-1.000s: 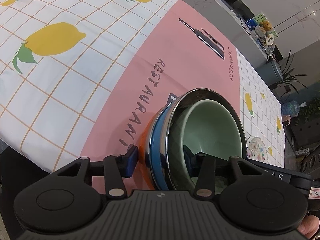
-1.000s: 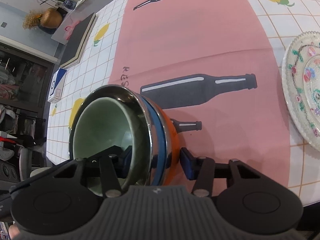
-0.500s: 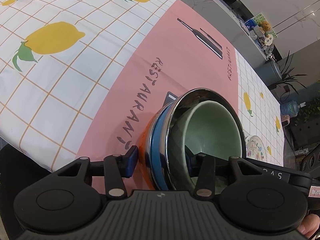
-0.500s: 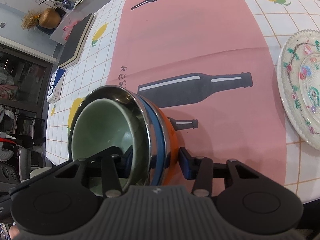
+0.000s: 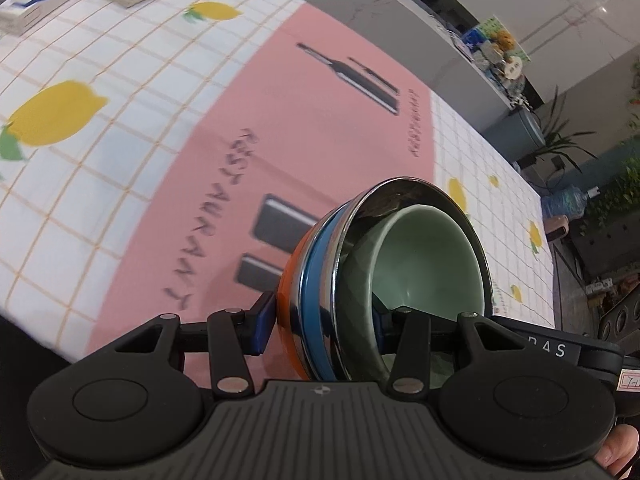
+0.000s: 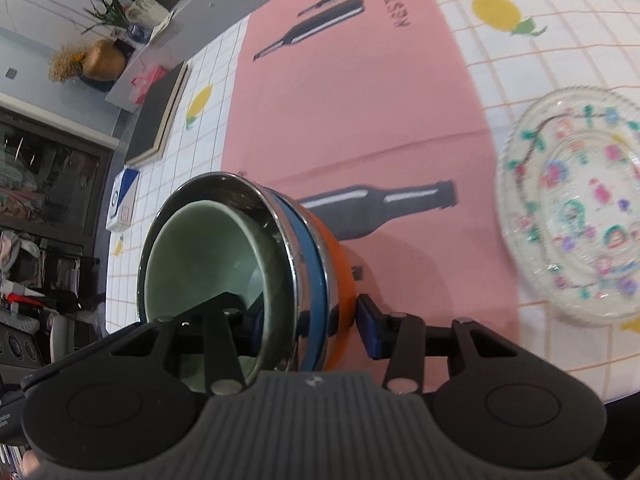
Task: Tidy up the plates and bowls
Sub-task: 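Grasp the stacked bowls' rim with both grippers and lift them, then lower the bowl stack onto the stacked plates with both grippers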
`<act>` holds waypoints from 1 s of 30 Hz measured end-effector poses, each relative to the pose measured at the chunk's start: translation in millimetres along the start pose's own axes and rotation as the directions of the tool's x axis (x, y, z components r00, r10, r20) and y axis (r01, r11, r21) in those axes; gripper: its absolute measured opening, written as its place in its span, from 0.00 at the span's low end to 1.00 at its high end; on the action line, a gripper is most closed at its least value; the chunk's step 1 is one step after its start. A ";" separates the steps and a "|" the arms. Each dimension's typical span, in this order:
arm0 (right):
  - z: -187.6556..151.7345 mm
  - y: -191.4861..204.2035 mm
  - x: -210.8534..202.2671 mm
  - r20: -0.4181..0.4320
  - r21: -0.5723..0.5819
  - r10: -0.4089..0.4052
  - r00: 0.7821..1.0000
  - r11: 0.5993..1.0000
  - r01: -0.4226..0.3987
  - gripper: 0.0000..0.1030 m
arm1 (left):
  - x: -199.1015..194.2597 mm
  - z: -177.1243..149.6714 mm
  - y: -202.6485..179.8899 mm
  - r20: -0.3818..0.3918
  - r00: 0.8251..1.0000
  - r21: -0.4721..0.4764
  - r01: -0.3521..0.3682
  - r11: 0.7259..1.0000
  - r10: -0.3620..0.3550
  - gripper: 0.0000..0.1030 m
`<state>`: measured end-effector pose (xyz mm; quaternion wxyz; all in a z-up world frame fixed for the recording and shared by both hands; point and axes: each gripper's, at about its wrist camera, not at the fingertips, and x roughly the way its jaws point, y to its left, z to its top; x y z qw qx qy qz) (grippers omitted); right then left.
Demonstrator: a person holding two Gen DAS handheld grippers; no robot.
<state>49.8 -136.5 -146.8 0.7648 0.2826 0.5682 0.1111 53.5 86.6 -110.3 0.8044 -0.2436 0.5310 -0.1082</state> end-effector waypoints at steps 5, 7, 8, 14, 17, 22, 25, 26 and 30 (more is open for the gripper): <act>14.2 -22.6 -27.9 0.039 0.021 -0.003 0.999 1.000 0.002 0.43 | 10.6 4.1 -34.8 -0.012 1.000 0.048 0.027 0.998 -0.026 0.50; 20.9 -33.4 -39.4 0.055 0.031 -0.005 0.998 1.000 0.003 0.43 | 17.0 4.7 -48.6 -0.020 0.999 0.064 0.041 0.997 -0.040 0.50; 24.2 -39.2 -45.1 0.062 0.036 -0.006 0.998 0.999 0.004 0.43 | 20.5 5.0 -55.8 -0.025 0.999 0.073 0.048 0.996 -0.047 0.50; 49.6 -76.6 -75.7 0.102 0.070 -0.030 0.994 0.997 0.023 0.42 | 46.9 4.4 -99.1 -0.065 0.994 0.107 0.090 0.990 -0.084 0.50; 59.0 -98.7 -84.4 0.103 0.091 -0.034 0.994 0.996 0.024 0.42 | 61.4 0.8 -119.0 -0.080 0.993 0.125 0.096 0.987 -0.086 0.50; 62.5 -129.0 -96.5 0.106 0.122 -0.044 0.993 0.992 0.031 0.42 | 81.7 -7.4 -141.7 -0.109 0.990 0.144 0.101 0.984 -0.086 0.49; 64.0 -142.2 -98.5 0.100 0.139 -0.048 0.994 0.990 0.034 0.42 | 91.3 -10.1 -148.8 -0.128 0.989 0.144 0.096 0.985 -0.077 0.49; 63.6 -145.2 -97.8 0.093 0.142 -0.048 0.995 0.989 0.035 0.42 | 94.2 -10.9 -149.8 -0.133 0.988 0.144 0.092 0.985 -0.073 0.48; 62.4 -154.8 -94.8 0.074 0.156 -0.043 0.996 0.987 0.032 0.42 | 100.8 -14.1 -153.2 -0.147 0.987 0.135 0.079 0.988 -0.059 0.48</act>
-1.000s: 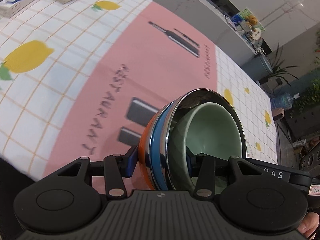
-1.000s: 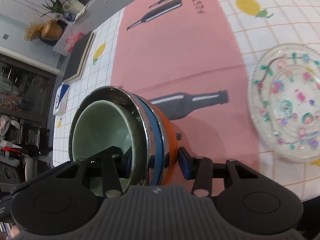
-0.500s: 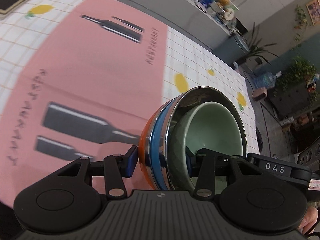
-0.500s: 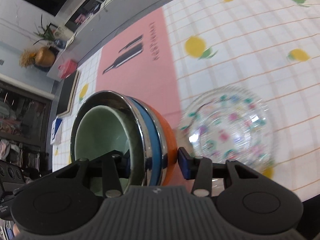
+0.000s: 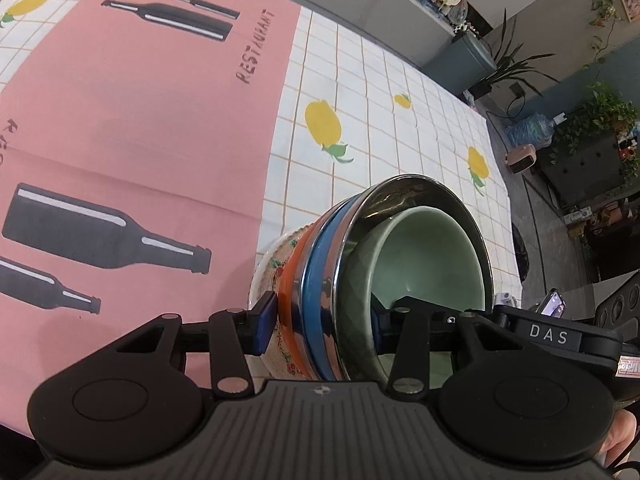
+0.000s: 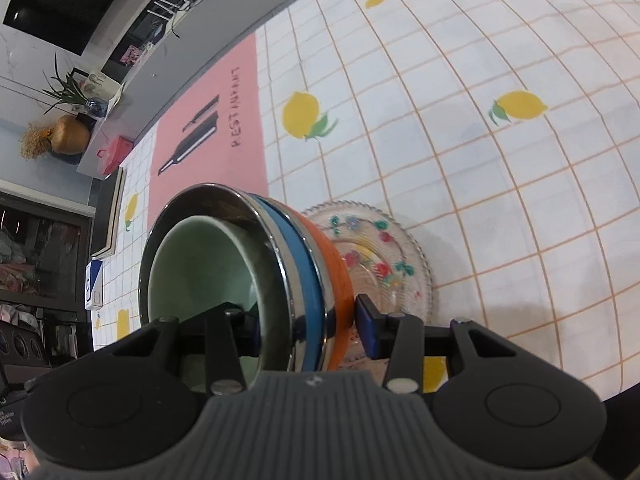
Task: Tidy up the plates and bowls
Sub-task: 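Lower the bowl stack onto the stacked plates with both grippers, then open both grippers and pull them back from the bowl stack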
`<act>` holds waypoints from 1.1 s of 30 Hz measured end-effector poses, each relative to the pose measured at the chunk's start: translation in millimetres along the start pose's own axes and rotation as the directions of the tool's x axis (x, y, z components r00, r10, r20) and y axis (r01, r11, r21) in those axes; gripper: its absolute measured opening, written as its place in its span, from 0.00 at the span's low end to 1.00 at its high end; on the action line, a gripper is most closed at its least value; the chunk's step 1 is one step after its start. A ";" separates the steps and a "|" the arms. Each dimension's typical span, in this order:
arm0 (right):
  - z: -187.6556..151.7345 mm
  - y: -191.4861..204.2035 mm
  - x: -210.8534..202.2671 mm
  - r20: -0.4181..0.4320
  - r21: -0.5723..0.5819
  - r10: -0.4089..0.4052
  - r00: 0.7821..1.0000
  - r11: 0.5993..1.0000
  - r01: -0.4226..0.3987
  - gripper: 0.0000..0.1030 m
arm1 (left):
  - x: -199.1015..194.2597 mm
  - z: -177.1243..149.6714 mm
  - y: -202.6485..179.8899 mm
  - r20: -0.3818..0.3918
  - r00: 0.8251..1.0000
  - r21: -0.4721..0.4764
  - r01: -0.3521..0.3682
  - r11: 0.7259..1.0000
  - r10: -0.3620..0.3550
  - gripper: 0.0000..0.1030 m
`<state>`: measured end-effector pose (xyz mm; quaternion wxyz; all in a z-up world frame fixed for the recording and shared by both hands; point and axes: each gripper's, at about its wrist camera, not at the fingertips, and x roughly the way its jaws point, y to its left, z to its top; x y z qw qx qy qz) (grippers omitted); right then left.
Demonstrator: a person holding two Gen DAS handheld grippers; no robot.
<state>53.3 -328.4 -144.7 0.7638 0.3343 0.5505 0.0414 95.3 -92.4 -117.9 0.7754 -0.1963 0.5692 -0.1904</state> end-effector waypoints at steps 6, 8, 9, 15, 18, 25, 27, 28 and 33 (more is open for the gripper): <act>1.8 -7.9 0.1 -0.003 0.010 -0.005 1.000 1.000 0.005 0.42 | 7.1 -2.0 -5.3 -0.017 1.000 0.002 -0.012 1.000 0.012 0.48; 1.8 -11.4 2.2 -0.012 0.022 -0.004 1.000 1.000 0.004 0.42 | 9.5 -3.1 -7.5 -0.019 0.999 0.007 -0.026 1.000 0.026 0.48; 1.5 -13.3 3.1 -0.014 0.029 -0.004 1.000 1.000 0.004 0.42 | 11.1 -3.4 -7.7 -0.021 0.999 0.008 -0.030 1.000 0.030 0.48; 0.6 -16.2 3.5 -0.013 0.041 0.008 1.000 0.999 -0.007 0.42 | 10.9 -4.6 -9.1 -0.012 0.999 0.012 -0.038 0.999 0.038 0.49; 0.9 -19.1 4.6 -0.016 0.060 0.020 1.000 0.998 -0.019 0.44 | 10.4 -4.6 -8.6 -0.016 0.999 0.009 -0.042 0.999 0.042 0.49; -1.4 -17.5 2.9 -0.009 0.060 0.015 1.000 0.998 -0.015 0.46 | 10.4 -3.9 -10.0 -0.007 0.999 0.017 -0.041 0.999 0.041 0.50; -1.9 -16.1 1.4 -0.003 0.051 0.007 1.000 0.999 -0.007 0.51 | 8.6 -4.1 -11.0 0.008 0.999 0.030 -0.044 0.999 0.044 0.56; -2.2 -15.6 0.3 0.002 0.047 0.003 1.000 0.999 -0.003 0.53 | 7.0 -4.3 -11.1 0.017 0.999 0.038 -0.043 0.998 0.042 0.61; -3.1 -13.6 -6.1 0.024 0.034 -0.022 0.999 0.999 0.021 0.59 | -0.9 -5.5 -11.4 0.044 0.998 0.056 -0.049 0.997 0.047 0.64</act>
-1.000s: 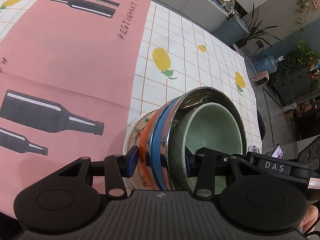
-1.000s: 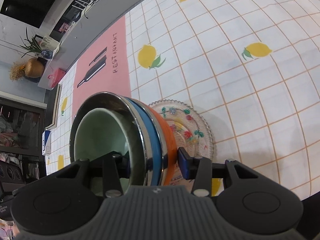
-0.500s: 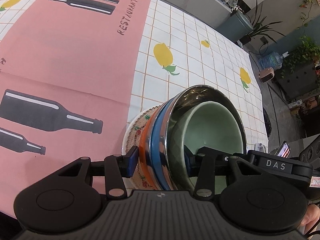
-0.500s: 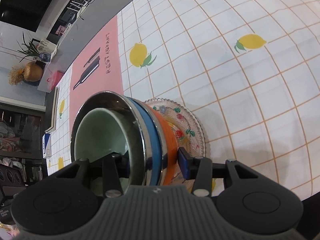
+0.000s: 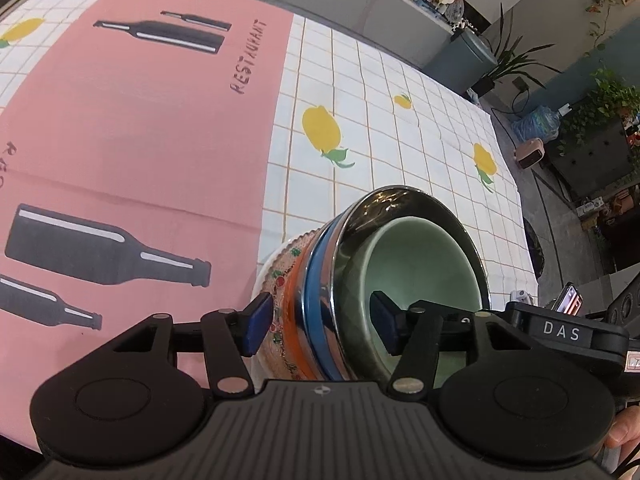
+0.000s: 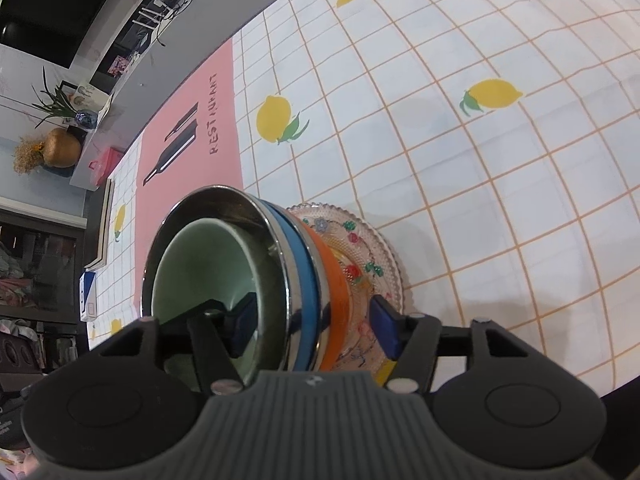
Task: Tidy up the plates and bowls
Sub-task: 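Open both grippers and pull them back from the bowl stack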
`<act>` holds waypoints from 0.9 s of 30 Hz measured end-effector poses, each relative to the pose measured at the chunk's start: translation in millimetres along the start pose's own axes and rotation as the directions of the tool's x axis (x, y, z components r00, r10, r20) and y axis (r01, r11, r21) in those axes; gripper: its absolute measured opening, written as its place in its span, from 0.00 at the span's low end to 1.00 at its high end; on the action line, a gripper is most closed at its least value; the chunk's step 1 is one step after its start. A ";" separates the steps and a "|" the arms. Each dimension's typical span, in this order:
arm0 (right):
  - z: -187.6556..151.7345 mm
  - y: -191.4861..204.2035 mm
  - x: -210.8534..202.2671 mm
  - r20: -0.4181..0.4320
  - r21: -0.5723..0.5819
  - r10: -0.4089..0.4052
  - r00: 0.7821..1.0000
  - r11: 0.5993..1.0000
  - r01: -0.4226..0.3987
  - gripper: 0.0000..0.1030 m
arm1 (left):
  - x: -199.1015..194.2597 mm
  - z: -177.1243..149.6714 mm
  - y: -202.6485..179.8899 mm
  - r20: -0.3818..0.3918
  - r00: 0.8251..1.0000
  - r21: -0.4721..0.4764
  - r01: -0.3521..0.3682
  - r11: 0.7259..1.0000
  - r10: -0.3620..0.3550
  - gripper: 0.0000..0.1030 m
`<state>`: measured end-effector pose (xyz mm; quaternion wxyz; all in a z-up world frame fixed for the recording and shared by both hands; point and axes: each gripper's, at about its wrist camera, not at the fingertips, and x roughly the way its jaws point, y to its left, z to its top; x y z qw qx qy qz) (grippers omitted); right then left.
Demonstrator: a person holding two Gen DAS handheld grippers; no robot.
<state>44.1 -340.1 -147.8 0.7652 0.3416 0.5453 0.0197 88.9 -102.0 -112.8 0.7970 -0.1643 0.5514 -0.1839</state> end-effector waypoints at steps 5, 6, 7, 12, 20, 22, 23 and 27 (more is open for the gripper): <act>-3.9 6.6 -13.5 0.035 -0.023 -0.007 0.999 1.000 0.007 0.60 | -16.4 0.8 -2.8 0.044 0.999 0.032 -0.003 0.999 0.002 0.64; -5.0 8.5 -17.3 0.043 -0.028 -0.001 0.999 1.000 0.002 0.60 | -20.7 0.6 -4.1 0.058 0.998 0.046 -0.005 0.999 0.002 0.64; -6.2 10.6 -21.3 0.051 -0.035 0.005 0.999 0.999 -0.003 0.61 | -25.9 0.1 -5.6 0.073 0.997 0.061 -0.007 0.998 0.003 0.64; -16.9 29.1 -49.2 0.152 -0.102 -0.009 0.988 0.994 0.025 0.61 | -56.9 -3.9 -14.7 0.177 0.984 0.139 -0.029 0.990 0.004 0.64; -37.4 74.0 -94.3 0.294 -0.277 0.078 0.952 0.961 0.007 0.66 | -116.3 -22.0 -41.3 0.397 0.918 0.335 -0.142 0.932 -0.003 0.64; -44.5 82.4 -101.3 0.301 -0.313 0.111 0.947 0.950 -0.012 0.66 | -128.3 -28.2 -46.1 0.426 0.905 0.377 -0.163 0.912 -0.014 0.64; -48.4 86.2 -104.5 0.305 -0.330 0.124 0.944 0.944 -0.017 0.66 | -133.7 -31.8 -48.2 0.441 0.897 0.394 -0.178 0.902 -0.016 0.64; -70.2 103.3 -113.2 0.355 -0.417 0.118 0.927 0.908 0.044 0.70 | -151.1 -47.2 -51.4 0.513 0.858 0.434 -0.244 0.867 -0.015 0.64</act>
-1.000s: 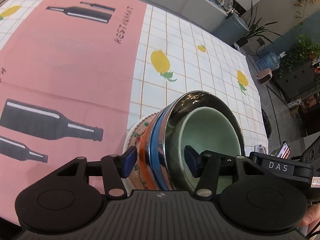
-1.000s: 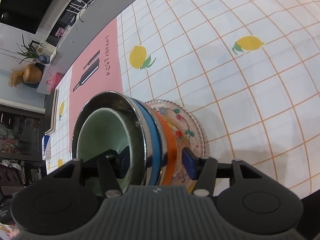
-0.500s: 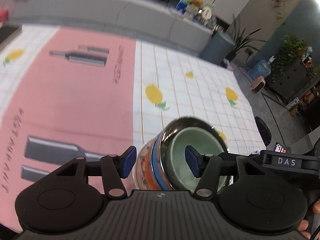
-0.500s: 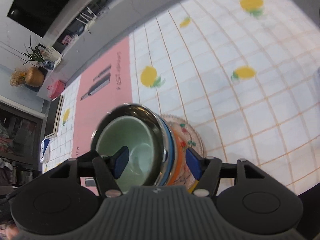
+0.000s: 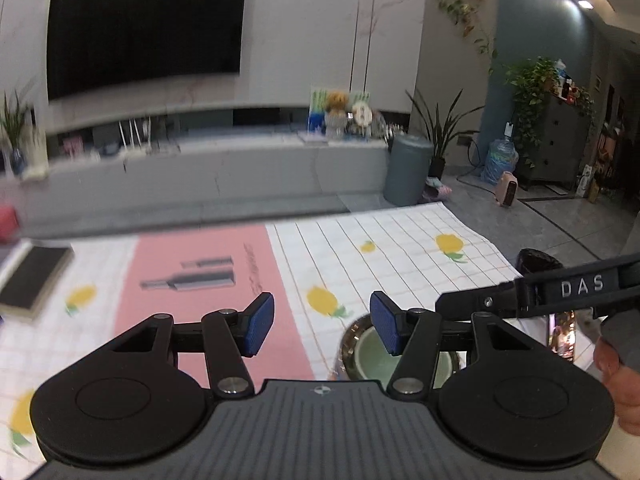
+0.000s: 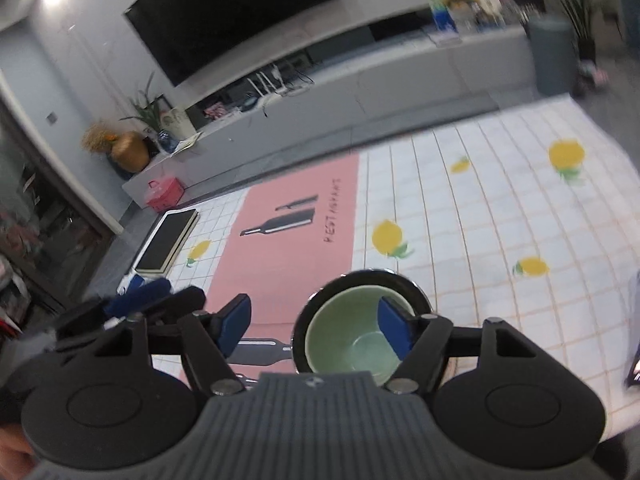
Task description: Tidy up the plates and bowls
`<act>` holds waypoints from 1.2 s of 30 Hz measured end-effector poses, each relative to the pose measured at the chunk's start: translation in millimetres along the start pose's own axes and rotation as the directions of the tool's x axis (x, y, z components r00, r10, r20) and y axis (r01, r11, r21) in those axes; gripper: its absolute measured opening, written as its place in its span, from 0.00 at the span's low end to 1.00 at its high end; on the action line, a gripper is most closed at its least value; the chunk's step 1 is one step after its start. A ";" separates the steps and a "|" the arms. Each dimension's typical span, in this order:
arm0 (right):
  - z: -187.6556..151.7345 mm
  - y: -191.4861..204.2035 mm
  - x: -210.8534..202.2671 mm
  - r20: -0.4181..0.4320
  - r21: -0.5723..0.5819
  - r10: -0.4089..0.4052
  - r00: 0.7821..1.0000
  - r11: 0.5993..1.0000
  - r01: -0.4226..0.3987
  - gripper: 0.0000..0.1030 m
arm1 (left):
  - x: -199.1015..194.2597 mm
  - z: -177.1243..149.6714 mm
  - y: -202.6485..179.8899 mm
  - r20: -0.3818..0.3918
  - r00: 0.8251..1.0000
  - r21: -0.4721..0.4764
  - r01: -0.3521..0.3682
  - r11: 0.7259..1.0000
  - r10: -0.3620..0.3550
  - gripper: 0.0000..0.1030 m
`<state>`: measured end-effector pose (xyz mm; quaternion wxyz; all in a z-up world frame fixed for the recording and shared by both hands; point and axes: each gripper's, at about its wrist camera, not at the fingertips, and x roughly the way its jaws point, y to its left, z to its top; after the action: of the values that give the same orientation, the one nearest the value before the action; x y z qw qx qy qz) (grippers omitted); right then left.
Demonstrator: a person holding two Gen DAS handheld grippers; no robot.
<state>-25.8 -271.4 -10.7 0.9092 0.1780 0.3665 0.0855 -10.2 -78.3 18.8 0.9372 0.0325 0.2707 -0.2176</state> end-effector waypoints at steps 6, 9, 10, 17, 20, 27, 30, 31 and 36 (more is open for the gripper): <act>-30.7 23.4 -8.5 0.050 -0.146 -0.080 0.996 0.986 0.087 0.74 | -17.5 -12.1 0.7 0.042 0.998 0.021 -0.043 0.999 0.042 0.64; -50.6 30.3 -10.2 0.073 -0.183 -0.127 0.989 0.973 0.139 0.80 | -19.9 -23.2 3.3 0.038 0.996 0.019 -0.082 0.996 0.082 0.64; -56.9 31.9 -9.5 0.076 -0.191 -0.143 0.987 0.969 0.155 0.80 | -18.7 -28.2 3.3 0.024 0.996 0.021 -0.082 0.996 0.081 0.64; -93.6 44.2 -8.5 0.096 -0.189 -0.226 0.969 0.952 0.241 0.86 | -13.8 -60.0 4.4 -0.062 0.987 -0.001 -0.149 0.989 0.149 0.64; -102.5 42.3 -4.9 0.079 -0.169 -0.253 0.964 0.950 0.264 0.86 | -16.4 -72.3 7.5 -0.087 0.982 -0.023 -0.172 0.985 0.169 0.67; -115.6 47.1 3.1 0.083 -0.187 -0.292 0.953 0.935 0.302 0.86 | -13.4 -84.9 14.6 -0.154 0.967 -0.033 -0.211 0.977 0.204 0.67; -118.9 47.3 6.8 0.079 -0.197 -0.285 0.955 0.935 0.295 0.86 | -13.4 -87.5 17.3 -0.160 0.963 -0.050 -0.228 0.972 0.217 0.68; -120.5 47.2 8.1 0.074 -0.201 -0.277 0.958 0.937 0.286 0.86 | -12.8 -88.8 17.3 -0.160 0.962 -0.053 -0.233 0.971 0.222 0.68; -121.1 48.8 13.7 0.064 -0.219 -0.272 0.960 0.935 0.280 0.86 | -12.1 -91.8 17.9 -0.155 0.959 -0.054 -0.248 0.967 0.237 0.69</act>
<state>-101.6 -190.9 -81.5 0.9323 0.0215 0.3610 -0.0046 -57.1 -41.0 -54.0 0.9347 0.0473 0.3410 -0.0882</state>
